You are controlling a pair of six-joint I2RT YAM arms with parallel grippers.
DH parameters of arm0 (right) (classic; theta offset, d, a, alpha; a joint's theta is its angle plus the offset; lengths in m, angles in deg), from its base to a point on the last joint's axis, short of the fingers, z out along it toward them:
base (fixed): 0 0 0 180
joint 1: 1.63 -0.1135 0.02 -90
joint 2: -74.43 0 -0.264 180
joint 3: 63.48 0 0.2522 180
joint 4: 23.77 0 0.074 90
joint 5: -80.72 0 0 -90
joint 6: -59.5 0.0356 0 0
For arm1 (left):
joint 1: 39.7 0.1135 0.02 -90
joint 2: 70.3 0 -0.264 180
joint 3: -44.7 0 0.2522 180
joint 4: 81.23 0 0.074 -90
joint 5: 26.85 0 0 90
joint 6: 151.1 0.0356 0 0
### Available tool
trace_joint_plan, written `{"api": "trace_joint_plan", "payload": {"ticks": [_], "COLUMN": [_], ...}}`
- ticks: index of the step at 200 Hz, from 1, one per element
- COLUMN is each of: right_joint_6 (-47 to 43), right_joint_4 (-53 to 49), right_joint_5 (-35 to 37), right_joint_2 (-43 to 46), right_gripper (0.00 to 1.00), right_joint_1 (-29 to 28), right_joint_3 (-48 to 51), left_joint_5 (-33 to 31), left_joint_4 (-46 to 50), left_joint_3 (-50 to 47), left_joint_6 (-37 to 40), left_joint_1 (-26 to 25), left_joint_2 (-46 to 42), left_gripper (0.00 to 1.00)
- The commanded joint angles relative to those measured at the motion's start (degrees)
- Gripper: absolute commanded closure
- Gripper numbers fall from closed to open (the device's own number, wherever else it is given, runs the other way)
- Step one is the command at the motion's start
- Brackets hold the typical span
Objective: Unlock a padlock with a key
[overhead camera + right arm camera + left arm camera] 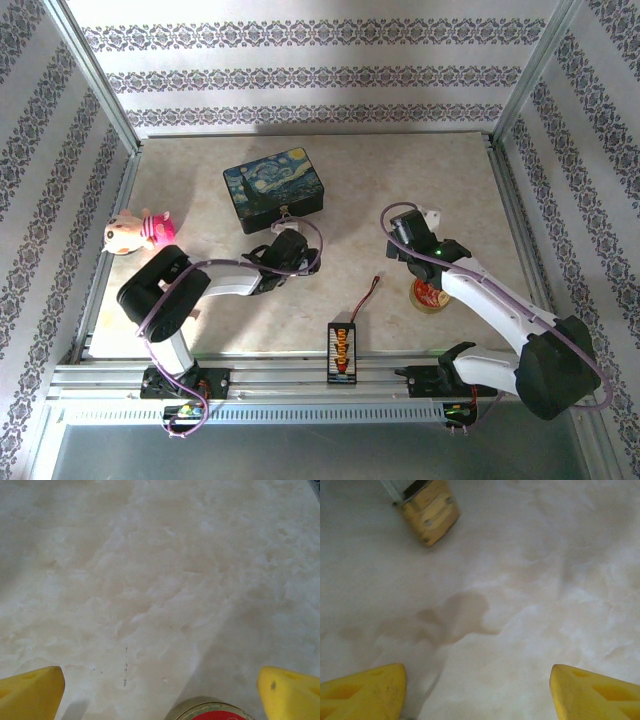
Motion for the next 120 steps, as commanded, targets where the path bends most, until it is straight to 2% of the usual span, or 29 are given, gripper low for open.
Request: {"api": "trace_joint_plan", "payload": {"ticks": [1,61,81,103,120], "right_joint_6": [0.81,0.32,0.01,-0.09,-0.04], "right_joint_4": [-0.5,1.91,1.84,1.58,1.31], "right_joint_5": [-1.76,-6.55,-6.7,-7.03,-6.8], "right_joint_2": [-0.37,-0.11,-0.36,-0.8,-1.28], "right_gripper": [0.02,0.02,0.02,0.02,0.02], "right_joint_1": [-0.8,-3.03,-3.95,-4.49,-4.85], "right_joint_3": [-0.91,-0.1,-0.61,-1.49,-2.3], "left_joint_5": [13.1,15.16,10.11,1.54,-1.74], "left_joint_4": [-5.27,-8.59,-5.96,3.49,7.57], "left_joint_3": [2.35,0.88,-0.75,-0.67,-1.35], "left_joint_6": [1.72,0.98,-0.24,-2.34,-3.5], "left_joint_1": [-0.82,-0.86,-0.86,-0.86,-0.88], "left_joint_2": [5.21,2.57,-2.52,-8.13,-11.56], "left_gripper": [0.25,0.27,0.26,0.25,0.23]}}
